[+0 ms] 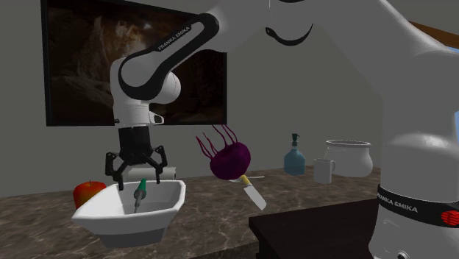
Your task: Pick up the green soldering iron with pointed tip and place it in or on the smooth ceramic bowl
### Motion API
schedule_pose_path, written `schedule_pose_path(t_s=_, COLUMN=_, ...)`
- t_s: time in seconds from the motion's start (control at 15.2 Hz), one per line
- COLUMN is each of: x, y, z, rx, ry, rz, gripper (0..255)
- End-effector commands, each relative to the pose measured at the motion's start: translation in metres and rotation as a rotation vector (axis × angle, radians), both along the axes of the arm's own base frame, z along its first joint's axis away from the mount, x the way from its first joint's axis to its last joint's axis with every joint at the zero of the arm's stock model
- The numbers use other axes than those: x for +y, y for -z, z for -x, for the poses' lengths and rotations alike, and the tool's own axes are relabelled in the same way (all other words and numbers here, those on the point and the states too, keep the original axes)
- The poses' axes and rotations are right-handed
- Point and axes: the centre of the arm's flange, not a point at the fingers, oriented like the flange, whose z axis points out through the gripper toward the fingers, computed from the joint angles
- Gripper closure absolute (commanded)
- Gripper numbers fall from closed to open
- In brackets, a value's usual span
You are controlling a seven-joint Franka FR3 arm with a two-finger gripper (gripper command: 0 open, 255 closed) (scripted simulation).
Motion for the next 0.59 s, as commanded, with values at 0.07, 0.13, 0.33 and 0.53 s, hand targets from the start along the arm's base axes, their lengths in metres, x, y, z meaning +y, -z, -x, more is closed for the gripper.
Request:
schedule_pose_path(t_s=0.07, x=0.003, y=-0.026, z=-0.002, rx=0.000, ry=0.000, rz=0.000, gripper=0)
schedule_pose_path(t_s=0.13, x=0.004, y=-0.039, z=-0.003, rx=0.000, ry=0.000, rz=0.000, gripper=0)
schedule_pose_path(t_s=0.33, x=0.005, y=-0.050, z=-0.004, rx=0.000, ry=0.000, rz=0.000, gripper=0)
schedule_pose_path(t_s=0.53, x=0.005, y=-0.050, z=-0.004, rx=0.000, ry=0.000, rz=0.000, gripper=0)
